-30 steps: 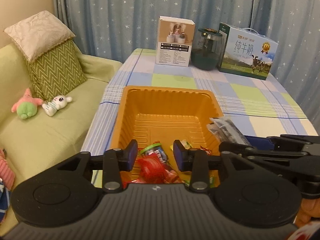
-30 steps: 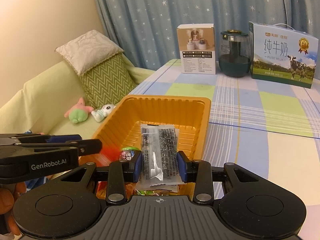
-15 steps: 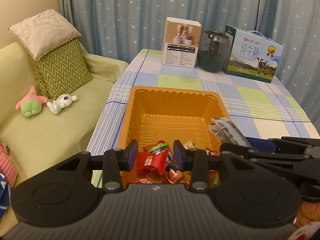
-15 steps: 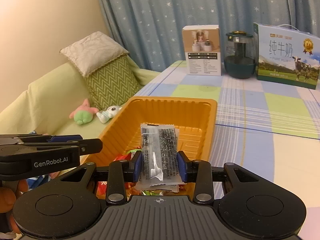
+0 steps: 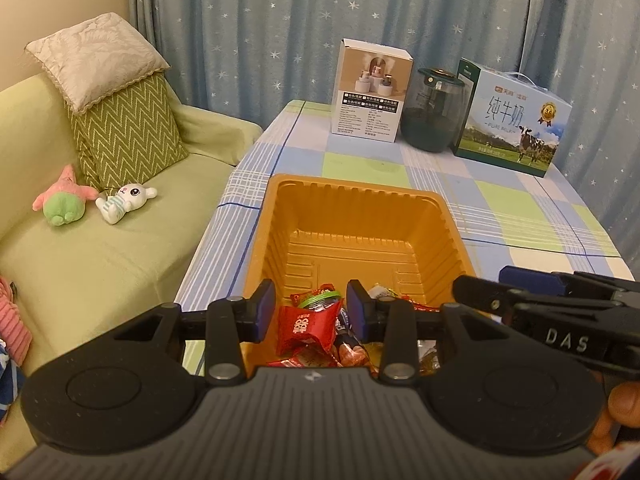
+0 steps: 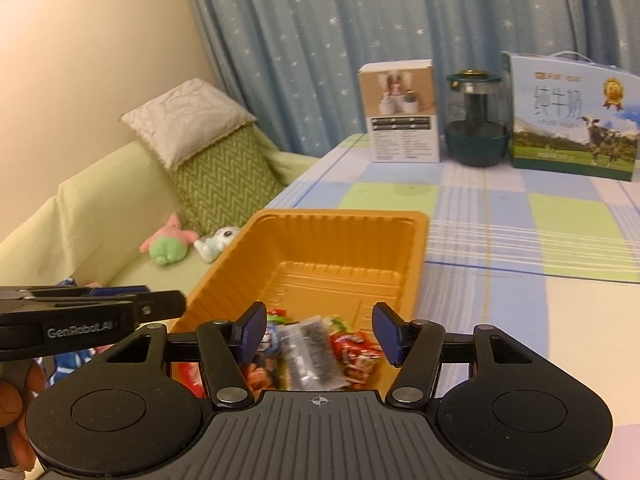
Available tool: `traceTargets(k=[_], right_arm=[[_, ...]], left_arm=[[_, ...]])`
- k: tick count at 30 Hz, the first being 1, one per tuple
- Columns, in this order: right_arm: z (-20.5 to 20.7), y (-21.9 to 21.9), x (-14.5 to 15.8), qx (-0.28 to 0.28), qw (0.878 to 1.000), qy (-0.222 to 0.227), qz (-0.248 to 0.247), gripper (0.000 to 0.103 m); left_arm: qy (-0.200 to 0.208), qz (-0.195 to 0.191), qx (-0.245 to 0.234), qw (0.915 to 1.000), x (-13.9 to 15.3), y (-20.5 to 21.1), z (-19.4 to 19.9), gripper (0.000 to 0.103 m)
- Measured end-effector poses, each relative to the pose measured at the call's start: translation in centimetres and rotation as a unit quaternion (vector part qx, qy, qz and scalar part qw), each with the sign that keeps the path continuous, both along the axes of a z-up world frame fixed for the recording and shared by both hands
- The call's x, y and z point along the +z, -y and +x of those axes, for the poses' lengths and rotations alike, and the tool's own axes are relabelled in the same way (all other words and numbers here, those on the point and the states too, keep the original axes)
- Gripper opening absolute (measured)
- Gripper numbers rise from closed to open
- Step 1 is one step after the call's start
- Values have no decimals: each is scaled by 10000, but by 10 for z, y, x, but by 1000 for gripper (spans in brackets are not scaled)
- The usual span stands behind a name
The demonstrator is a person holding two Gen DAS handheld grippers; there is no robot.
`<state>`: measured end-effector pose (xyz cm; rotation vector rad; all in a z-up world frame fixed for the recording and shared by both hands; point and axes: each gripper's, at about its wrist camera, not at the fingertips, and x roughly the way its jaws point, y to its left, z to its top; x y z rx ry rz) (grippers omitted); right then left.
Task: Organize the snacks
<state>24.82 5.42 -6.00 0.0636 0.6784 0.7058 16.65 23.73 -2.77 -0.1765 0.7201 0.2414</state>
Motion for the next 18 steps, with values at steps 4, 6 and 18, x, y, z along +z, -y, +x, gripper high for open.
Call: traceTargets(k=[4, 6, 18], right_arm=[[0, 8, -1, -63, 9999, 7, -105, 60], [-1, 12, -1, -64, 9999, 21, -154, 61], [-21, 41, 10, -371, 9989, -152, -258, 84]], left_arm=[[4, -6, -34, 10000, 0, 2, 0, 36], [-9, 1, -21, 10000, 0, 3, 0, 41], [86, -215, -103, 9997, 2, 15, -19, 77]])
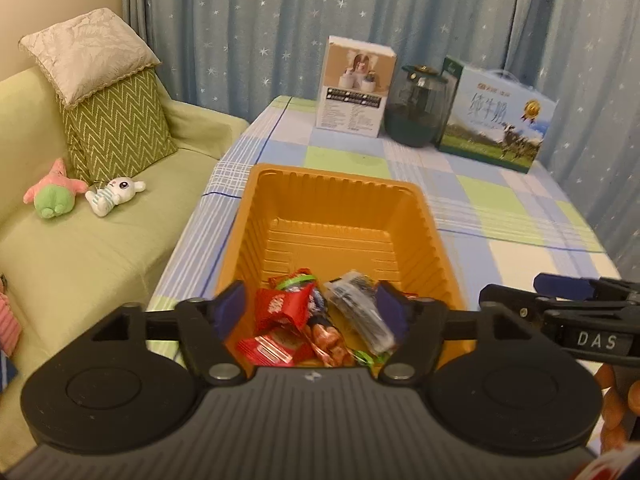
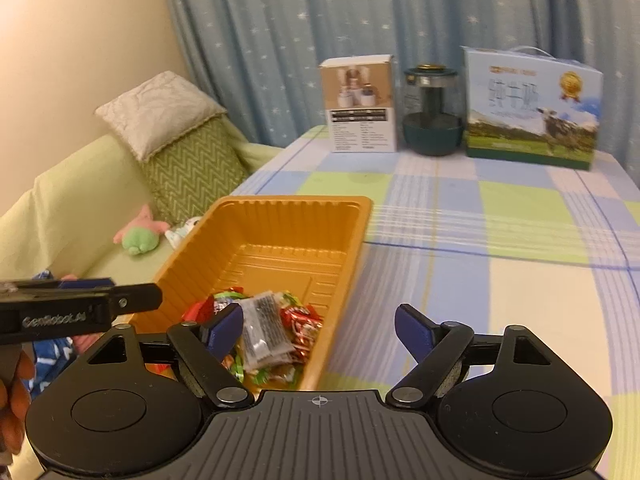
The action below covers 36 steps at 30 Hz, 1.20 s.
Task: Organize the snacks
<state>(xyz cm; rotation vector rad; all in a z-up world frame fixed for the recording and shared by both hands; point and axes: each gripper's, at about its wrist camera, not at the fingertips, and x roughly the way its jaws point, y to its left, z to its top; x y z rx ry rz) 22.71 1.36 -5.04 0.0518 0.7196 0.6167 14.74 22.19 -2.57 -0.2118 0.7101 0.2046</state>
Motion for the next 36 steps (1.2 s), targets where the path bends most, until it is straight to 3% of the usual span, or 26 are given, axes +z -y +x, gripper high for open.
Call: traceTargets(k=[1, 11, 18, 36], right_arm=[[-4, 3, 2, -34, 10000, -26, 15, 85], [-60, 26, 31, -218, 9997, -9, -142, 85], [-101, 47, 56, -378, 9990, 65, -218, 86], [-186, 75, 90, -517, 9976, 96, -455, 86]], left_arm=[[46, -43, -10, 10000, 2, 1, -5, 83], [164, 290, 44, 9994, 38, 29, -63, 103], [177, 334, 211, 9991, 54, 46, -105, 103], [166, 429, 114, 9989, 99, 80, -184, 103]])
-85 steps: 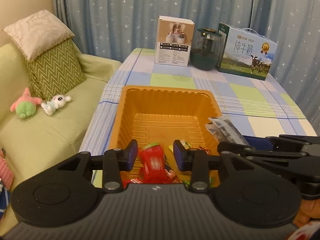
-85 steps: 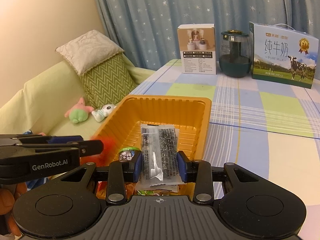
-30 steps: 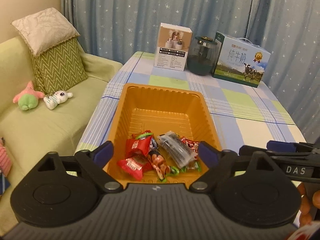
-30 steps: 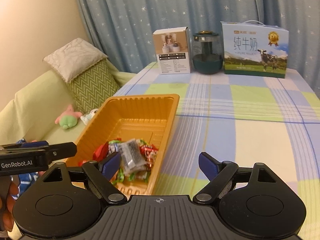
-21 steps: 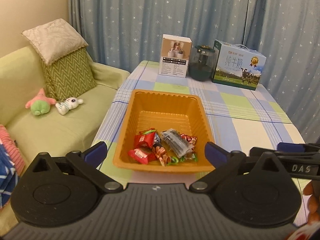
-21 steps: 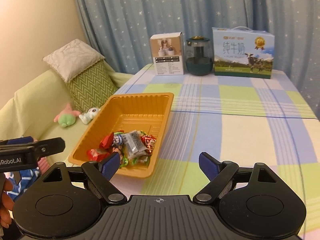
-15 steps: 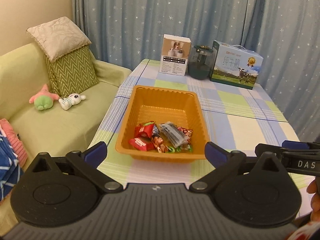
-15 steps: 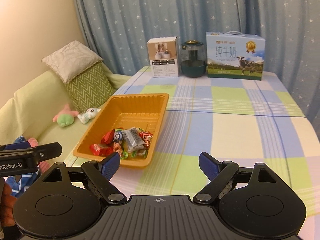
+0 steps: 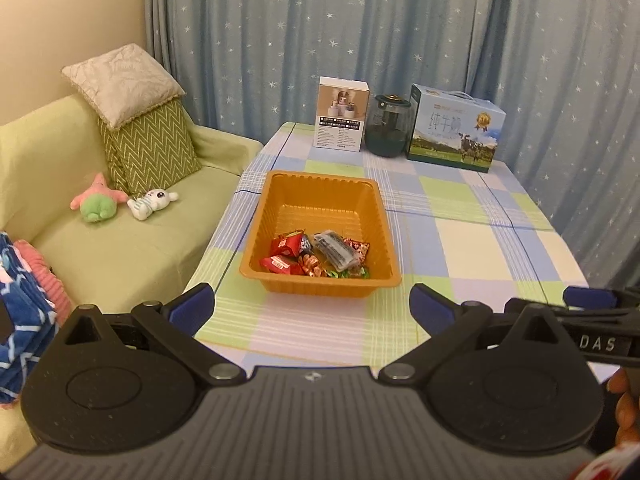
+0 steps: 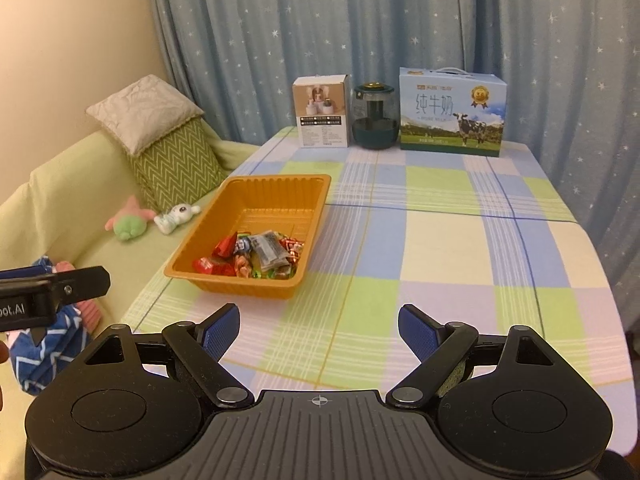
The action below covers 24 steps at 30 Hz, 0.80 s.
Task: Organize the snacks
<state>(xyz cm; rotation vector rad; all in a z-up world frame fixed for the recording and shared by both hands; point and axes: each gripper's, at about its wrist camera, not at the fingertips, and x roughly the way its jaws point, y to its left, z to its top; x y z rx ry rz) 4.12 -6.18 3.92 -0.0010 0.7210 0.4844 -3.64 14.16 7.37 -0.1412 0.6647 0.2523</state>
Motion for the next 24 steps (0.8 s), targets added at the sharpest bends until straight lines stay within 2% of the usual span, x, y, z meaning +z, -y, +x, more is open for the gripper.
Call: traceTargets(k=[11, 24], right_arm=[[-37, 13, 17, 15, 9999, 113, -88, 86], [-43, 15, 18, -13, 9999, 86, -54, 86]], left_arm=[[33, 131, 37, 9999, 7, 18, -29, 103], [74, 126, 80, 9999, 8, 18, -36, 103]])
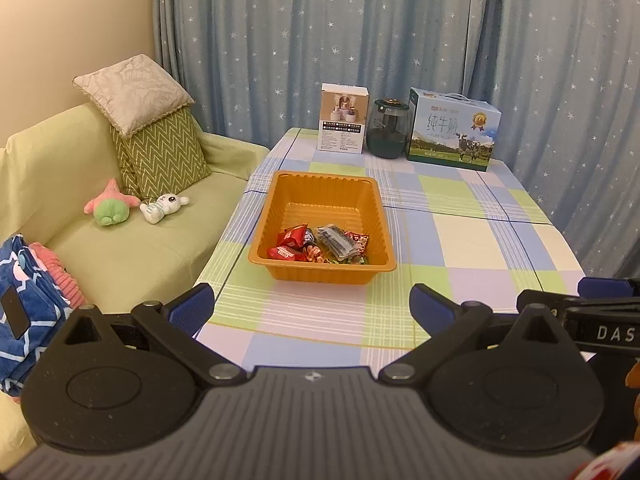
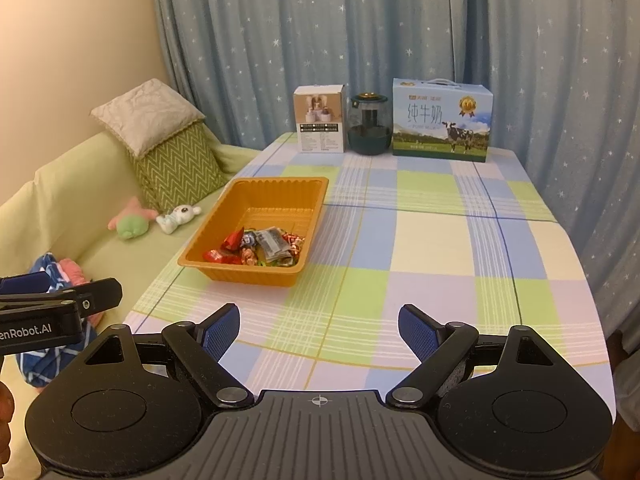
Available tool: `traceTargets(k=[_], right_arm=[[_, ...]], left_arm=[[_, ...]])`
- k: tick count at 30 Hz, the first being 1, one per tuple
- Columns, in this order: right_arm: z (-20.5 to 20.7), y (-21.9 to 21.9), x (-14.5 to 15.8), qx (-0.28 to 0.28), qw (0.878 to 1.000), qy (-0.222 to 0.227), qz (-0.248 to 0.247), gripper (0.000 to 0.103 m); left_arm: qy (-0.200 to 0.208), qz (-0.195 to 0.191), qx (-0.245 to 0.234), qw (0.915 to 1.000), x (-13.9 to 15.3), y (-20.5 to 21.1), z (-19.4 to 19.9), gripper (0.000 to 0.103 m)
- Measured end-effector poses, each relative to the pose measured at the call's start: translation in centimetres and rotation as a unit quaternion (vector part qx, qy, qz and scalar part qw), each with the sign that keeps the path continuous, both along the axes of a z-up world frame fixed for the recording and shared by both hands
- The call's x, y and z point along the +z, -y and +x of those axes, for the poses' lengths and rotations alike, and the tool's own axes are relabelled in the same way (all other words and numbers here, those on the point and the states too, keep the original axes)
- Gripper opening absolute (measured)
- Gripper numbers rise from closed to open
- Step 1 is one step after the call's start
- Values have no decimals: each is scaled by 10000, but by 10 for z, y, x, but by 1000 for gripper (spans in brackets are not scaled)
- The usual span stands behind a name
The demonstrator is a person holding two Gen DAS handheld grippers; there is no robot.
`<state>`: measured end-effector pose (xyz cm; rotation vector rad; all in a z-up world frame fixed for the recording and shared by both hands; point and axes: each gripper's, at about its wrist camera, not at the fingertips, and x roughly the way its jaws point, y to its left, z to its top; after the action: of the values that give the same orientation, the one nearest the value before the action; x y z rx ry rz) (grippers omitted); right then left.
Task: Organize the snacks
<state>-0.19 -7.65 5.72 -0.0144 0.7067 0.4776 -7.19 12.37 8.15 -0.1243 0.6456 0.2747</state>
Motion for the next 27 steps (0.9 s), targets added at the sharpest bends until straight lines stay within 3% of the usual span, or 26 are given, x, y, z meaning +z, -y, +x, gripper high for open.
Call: traceTargets(k=[27], right_arm=[[1, 0, -3, -45, 10000, -27, 6, 86]], left_arm=[[-17, -3, -40, 10000, -1, -1, -1, 103]])
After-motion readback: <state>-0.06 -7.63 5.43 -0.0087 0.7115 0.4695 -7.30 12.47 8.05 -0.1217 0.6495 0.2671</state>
